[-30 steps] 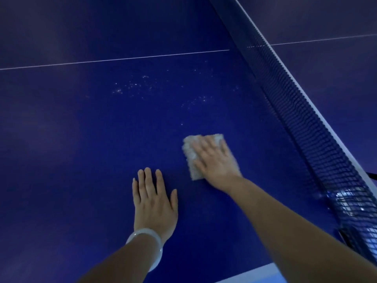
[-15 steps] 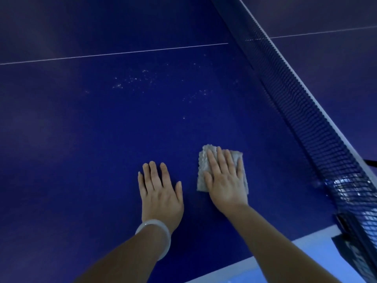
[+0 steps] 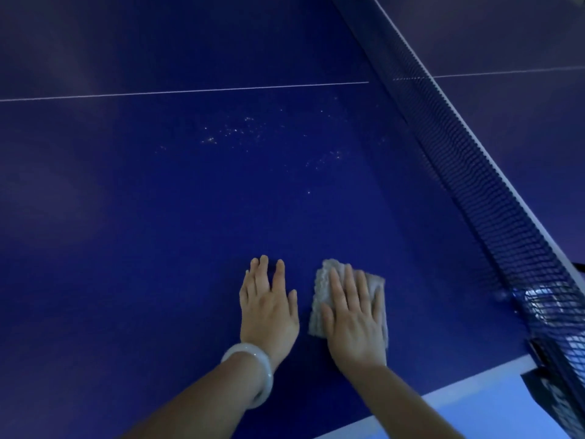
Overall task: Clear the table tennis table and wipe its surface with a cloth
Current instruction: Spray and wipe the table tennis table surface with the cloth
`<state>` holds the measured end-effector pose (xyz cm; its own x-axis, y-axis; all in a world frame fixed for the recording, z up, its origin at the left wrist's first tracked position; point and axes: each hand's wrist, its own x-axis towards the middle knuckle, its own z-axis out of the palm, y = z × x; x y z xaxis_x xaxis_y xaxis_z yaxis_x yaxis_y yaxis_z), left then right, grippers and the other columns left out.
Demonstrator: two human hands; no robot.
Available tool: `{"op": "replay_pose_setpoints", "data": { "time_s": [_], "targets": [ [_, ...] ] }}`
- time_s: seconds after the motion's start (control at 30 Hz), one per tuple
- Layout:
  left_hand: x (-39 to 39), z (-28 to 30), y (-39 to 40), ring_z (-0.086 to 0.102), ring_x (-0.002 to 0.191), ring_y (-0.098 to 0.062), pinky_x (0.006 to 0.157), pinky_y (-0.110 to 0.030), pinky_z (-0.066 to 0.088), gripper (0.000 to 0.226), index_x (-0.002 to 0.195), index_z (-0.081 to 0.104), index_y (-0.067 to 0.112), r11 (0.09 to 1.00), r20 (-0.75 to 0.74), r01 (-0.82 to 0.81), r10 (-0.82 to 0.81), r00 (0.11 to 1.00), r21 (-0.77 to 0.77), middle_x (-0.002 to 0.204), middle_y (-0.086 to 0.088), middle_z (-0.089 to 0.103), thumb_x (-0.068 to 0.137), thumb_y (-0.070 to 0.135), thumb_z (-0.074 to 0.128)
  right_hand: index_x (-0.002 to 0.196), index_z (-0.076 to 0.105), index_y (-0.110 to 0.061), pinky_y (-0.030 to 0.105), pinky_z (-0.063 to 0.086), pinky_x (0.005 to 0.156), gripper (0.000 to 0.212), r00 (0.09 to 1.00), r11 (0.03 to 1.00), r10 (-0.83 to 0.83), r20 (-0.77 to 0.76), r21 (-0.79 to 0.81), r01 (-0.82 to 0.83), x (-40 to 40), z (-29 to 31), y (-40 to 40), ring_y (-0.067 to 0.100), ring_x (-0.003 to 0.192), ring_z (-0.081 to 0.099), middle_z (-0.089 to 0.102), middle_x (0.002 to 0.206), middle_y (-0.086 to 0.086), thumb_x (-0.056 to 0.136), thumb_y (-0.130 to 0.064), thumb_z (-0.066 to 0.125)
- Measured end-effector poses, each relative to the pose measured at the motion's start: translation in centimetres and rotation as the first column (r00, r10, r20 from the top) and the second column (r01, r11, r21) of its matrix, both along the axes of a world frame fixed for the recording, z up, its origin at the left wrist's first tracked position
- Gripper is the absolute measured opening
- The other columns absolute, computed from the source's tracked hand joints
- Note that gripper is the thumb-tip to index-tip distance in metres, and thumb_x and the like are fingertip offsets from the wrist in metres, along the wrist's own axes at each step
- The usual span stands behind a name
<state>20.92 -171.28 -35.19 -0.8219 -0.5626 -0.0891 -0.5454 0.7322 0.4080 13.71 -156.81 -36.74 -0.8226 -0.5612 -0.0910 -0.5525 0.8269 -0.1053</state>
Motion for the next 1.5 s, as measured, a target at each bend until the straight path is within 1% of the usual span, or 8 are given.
{"op": "replay_pose_setpoints", "data": {
  "time_s": [0.1,0.27,0.37,0.57,0.8,1.03,1.27,1.5],
  "targets": [
    [1.8,-0.1,-4.3,0.028,0.143,-0.033,0.116,-0.045,0.025,0.056,0.146,0.039,0.009,0.99,0.002,0.048,-0.049,0.999,-0.134,0.154,-0.017,0.03,0.098,0.037,0.037,0.156,-0.002,-0.03,0.047,-0.004,0.122,0.061,0.998,0.995,0.061,-0.001,0.08,-0.061,-5.3,0.4,0.4,0.015,0.151,-0.007,-0.001,0.164,-0.004,0.098,-0.048,0.0],
    [3.6,-1.4,-7.9,0.016,0.148,-0.032,0.121,-0.05,0.016,0.061,0.153,0.025,0.011,0.971,0.123,0.048,-0.019,0.992,-0.235,0.158,-0.017,0.022,0.102,0.044,0.021,0.152,-0.013,-0.032,0.053,-0.002,0.119,0.058,0.794,0.796,-0.605,0.064,0.091,0.599,-5.8,0.8,3.5,0.018,0.151,-0.009,-0.006,0.164,-0.001,0.1,-0.048,0.006],
    [3.6,-1.7,-7.8,0.016,0.148,-0.033,0.12,-0.052,0.017,0.062,0.153,0.023,0.01,0.965,0.126,0.067,-0.036,0.991,-0.252,0.158,-0.018,0.022,0.101,0.043,0.016,0.151,-0.012,-0.028,0.053,-0.003,0.119,0.057,0.88,0.879,-0.474,0.004,0.059,0.473,-0.5,0.5,-0.4,0.022,0.151,-0.003,-0.004,0.164,0.001,0.1,-0.044,0.006],
    [3.7,-1.3,-7.8,0.021,0.147,-0.034,0.118,-0.053,0.022,0.061,0.151,0.028,0.008,0.965,0.12,0.07,-0.04,0.992,-0.253,0.156,-0.019,0.027,0.1,0.04,0.019,0.157,0.005,-0.027,0.05,0.005,0.12,0.059,0.981,0.981,0.194,-0.022,0.031,-0.194,-1.1,0.1,-6.4,0.018,0.151,0.0,0.005,0.163,-0.002,0.102,-0.047,0.014],
    [3.5,-0.9,-7.6,0.03,0.143,-0.035,0.117,-0.052,0.025,0.059,0.149,0.035,0.007,0.966,0.155,0.056,-0.016,0.988,-0.253,0.151,-0.019,0.036,0.1,0.037,0.023,0.153,-0.012,-0.034,0.048,-0.006,0.122,0.063,0.96,0.957,-0.279,0.006,0.082,0.278,-10.8,0.0,1.5,0.015,0.15,-0.011,-0.008,0.164,-0.003,0.094,-0.056,-0.01],
    [-3.6,0.9,-6.1,0.036,0.138,-0.036,0.115,-0.049,0.031,0.057,0.144,0.04,-0.001,0.978,0.012,0.005,-0.002,1.0,-0.21,0.145,-0.022,0.04,0.097,0.032,0.044,0.153,-0.017,-0.032,0.046,-0.012,0.12,0.061,0.977,0.973,-0.212,0.011,0.099,0.21,-13.6,0.2,1.1,0.016,0.149,-0.015,-0.014,0.163,-0.003,0.097,-0.05,-0.001],
    [-15.4,-0.1,-5.0,-0.001,0.15,-0.032,0.123,-0.043,0.001,0.072,0.154,0.007,0.005,0.968,0.118,-0.219,0.233,0.965,-0.121,0.161,-0.019,0.004,0.099,0.05,0.02,0.152,-0.017,-0.033,0.044,-0.016,0.12,0.064,0.997,0.994,-0.078,0.018,0.073,0.077,-20.8,-0.1,3.1,0.014,0.149,-0.017,-0.016,0.162,-0.005,0.092,-0.055,-0.011],
    [-17.1,-1.5,-3.9,0.001,0.149,-0.034,0.122,-0.049,0.002,0.074,0.154,0.009,0.002,0.921,0.152,-0.308,0.348,0.925,-0.238,0.16,-0.022,0.007,0.098,0.049,0.015,0.153,-0.014,-0.031,0.046,-0.009,0.121,0.061,0.997,0.997,-0.065,0.027,0.038,0.064,-29.7,-0.2,3.7,0.017,0.15,-0.01,-0.008,0.164,-0.002,0.097,-0.054,-0.003]
  ]
}}
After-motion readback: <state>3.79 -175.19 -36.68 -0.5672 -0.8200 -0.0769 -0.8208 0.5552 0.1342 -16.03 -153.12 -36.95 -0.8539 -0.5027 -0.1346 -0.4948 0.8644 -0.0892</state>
